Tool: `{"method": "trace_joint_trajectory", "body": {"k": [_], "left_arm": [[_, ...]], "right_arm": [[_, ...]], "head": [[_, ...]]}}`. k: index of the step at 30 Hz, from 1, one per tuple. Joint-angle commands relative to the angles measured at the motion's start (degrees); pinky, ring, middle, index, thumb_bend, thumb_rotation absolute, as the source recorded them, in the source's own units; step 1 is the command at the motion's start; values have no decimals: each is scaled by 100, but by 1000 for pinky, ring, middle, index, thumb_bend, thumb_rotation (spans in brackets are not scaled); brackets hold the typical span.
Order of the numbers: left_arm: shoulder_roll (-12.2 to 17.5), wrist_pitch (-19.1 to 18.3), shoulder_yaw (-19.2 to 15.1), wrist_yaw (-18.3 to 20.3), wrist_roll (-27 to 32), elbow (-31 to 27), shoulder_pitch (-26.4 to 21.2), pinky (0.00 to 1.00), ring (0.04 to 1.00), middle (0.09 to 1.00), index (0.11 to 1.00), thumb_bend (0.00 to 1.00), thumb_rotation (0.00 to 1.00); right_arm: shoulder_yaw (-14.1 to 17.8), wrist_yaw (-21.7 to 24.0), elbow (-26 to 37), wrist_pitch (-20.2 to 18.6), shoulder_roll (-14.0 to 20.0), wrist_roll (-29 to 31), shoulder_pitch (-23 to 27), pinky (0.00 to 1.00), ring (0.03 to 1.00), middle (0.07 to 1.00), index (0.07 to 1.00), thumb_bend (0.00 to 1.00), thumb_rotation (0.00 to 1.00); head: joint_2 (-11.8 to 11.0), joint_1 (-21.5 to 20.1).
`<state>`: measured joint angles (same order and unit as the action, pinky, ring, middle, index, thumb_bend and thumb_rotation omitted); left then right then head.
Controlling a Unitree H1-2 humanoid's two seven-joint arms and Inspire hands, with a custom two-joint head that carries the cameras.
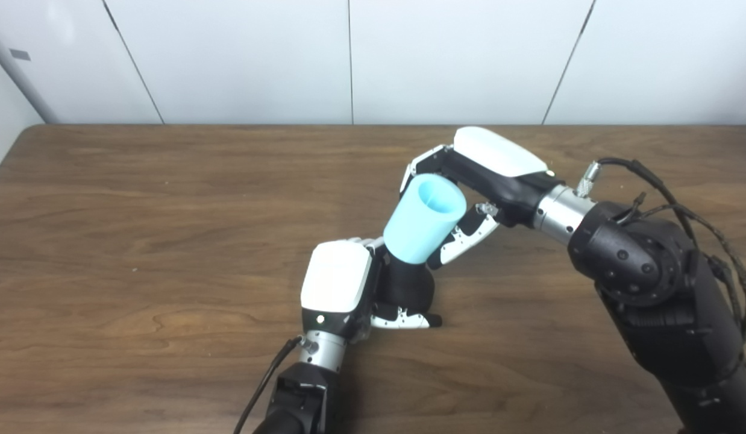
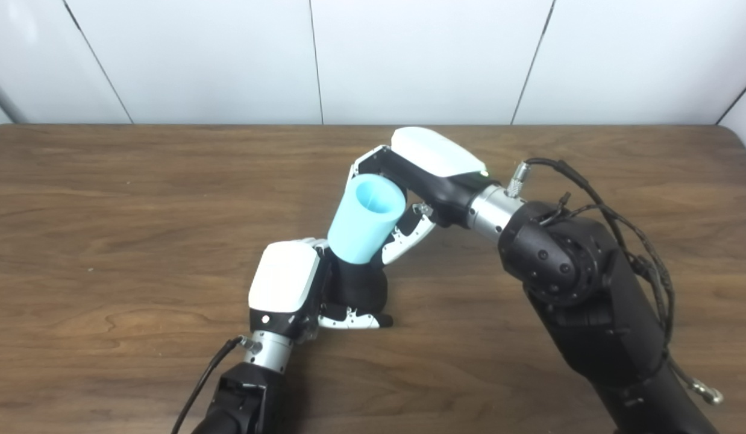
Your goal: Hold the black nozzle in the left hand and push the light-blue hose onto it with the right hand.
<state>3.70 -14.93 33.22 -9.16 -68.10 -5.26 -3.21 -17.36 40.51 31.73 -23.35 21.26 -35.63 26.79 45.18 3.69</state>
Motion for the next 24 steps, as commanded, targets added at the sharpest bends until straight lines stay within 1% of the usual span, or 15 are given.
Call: {"method": "trace_joint_trajectory", "body": {"k": [1,4,5,6,7,8,9,10,11,13,17,19,21,22,24], "left_arm": [[2,72,234,453,72,321,233,531,539,460,504,524,0],[14,76,249,458,64,335,223,530,535,462,503,524,0],[15,77,252,458,65,338,220,529,534,460,503,524,0],[19,68,259,481,58,336,217,529,533,459,504,524,0],[21,60,264,502,54,334,214,524,530,452,506,523,0],[21,52,267,519,54,330,212,522,528,449,507,523,0],[19,50,267,526,62,324,212,523,529,448,507,523,0],[17,58,263,520,81,311,214,527,535,453,505,523,0],[16,65,260,515,94,302,216,529,539,456,505,523,0],[6,67,254,532,120,278,213,527,538,452,505,523,0],[-1,63,259,540,105,264,208,517,530,450,507,523,0],[6,64,261,530,92,258,213,519,528,447,508,523,0],[9,60,253,528,101,251,224,530,535,456,506,523,0],[7,58,247,526,112,249,229,536,540,459,505,523,0],[9,67,241,497,120,249,238,537,540,457,506,523,0]], "right_arm": [[173,-190,233,41,-49,62,307,406,412,511,500,519,0],[190,-246,191,161,-26,-7,307,425,412,507,523,517,0],[183,-254,177,195,-15,-39,308,434,468,500,508,524,0],[163,-273,143,258,8,-94,310,440,503,496,499,528,0],[158,-298,107,317,22,-120,305,474,558,582,497,526,66],[164,-319,80,365,31,-127,296,501,596,636,570,715,75],[175,-328,62,395,41,-123,286,521,623,670,608,815,82],[199,-316,69,388,51,-93,273,540,650,700,630,878,94],[214,-305,76,380,58,-73,265,544,656,711,636,896,98],[228,-245,82,330,80,-38,241,529,642,719,638,909,95],[188,-118,80,267,133,-60,227,592,672,710,622,909,79],[151,-87,52,317,176,-60,229,608,678,703,606,905,70],[142,-133,5,434,205,-11,223,603,670,694,592,902,66],[147,-166,-19,493,214,23,218,583,644,674,586,900,54],[181,-157,-20,466,210,83,224,569,627,660,584,892,41]], "head": [[8,3],[3,2],[3,2],[1,12],[1,12],[1,12],[1,12],[23,-1],[23,-1],[36,1],[44,11],[48,5],[48,5],[48,5],[53,-23]]}}
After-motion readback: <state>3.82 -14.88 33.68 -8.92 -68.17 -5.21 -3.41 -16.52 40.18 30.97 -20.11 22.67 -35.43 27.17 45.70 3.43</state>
